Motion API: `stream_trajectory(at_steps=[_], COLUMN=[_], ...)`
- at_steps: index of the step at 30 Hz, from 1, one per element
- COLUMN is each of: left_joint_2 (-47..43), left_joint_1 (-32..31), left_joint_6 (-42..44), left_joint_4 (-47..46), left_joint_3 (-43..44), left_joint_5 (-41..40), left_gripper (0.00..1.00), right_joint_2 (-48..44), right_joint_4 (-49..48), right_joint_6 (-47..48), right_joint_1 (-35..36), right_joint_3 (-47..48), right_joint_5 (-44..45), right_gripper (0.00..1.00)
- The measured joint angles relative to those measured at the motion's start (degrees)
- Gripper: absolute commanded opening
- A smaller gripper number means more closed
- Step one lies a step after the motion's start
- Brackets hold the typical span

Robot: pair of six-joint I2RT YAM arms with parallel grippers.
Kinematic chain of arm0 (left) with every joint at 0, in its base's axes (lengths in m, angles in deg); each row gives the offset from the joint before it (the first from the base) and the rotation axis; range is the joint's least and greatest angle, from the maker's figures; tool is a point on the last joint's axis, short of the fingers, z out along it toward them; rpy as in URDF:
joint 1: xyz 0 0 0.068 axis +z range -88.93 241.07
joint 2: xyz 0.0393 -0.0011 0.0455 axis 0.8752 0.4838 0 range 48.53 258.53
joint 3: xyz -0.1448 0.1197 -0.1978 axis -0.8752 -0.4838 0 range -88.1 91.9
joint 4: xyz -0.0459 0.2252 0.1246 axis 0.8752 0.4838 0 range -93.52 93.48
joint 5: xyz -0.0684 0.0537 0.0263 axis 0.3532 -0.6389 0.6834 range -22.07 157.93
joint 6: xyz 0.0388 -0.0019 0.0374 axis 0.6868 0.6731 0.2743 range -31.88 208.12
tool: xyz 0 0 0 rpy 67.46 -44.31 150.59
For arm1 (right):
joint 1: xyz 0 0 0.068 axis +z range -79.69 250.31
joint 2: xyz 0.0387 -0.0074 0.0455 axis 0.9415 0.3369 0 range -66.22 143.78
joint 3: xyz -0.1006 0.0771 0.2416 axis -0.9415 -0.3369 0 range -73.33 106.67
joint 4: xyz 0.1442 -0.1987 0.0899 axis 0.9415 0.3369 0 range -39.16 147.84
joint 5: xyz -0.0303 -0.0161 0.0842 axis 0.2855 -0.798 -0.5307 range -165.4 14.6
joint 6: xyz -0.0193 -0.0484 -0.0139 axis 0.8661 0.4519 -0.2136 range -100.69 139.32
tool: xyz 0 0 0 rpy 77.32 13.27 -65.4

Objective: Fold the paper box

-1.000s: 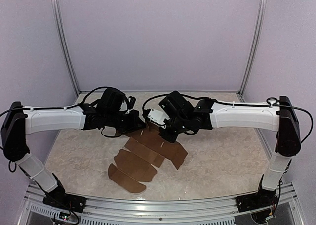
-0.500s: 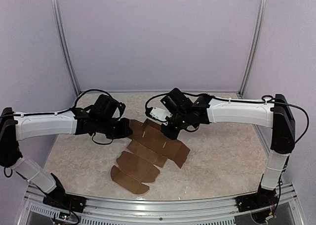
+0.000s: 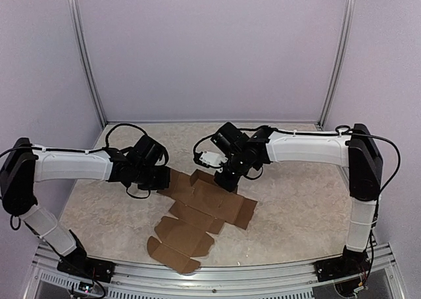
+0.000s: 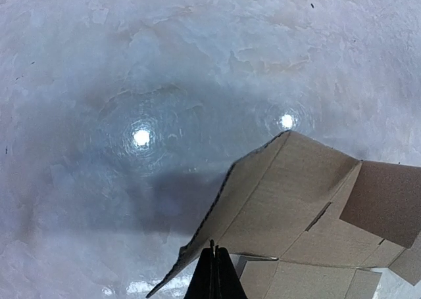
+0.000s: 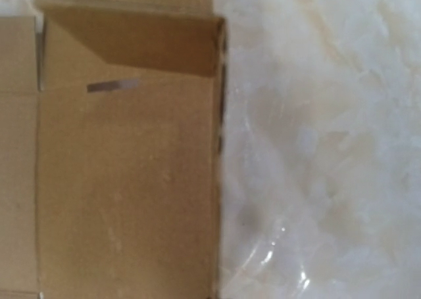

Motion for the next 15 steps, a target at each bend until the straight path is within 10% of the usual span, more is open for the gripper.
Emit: stream_trajectory(at_steps=[15], left_joint_2=[4.3], left_joint_1=[-3.7], left_joint_6=[0.6], left_joint_4=[0.7], left_joint_3=[-1.6], left_joint_5=[-1.6], left_gripper=[0.00], right_joint_2=[3.6], right_joint_4=[1.7], right_joint_6=[-1.6], right_joint_1=[-1.7], right_joint_3=[1.4], right_joint_5=[-0.7], right_gripper=[0.00])
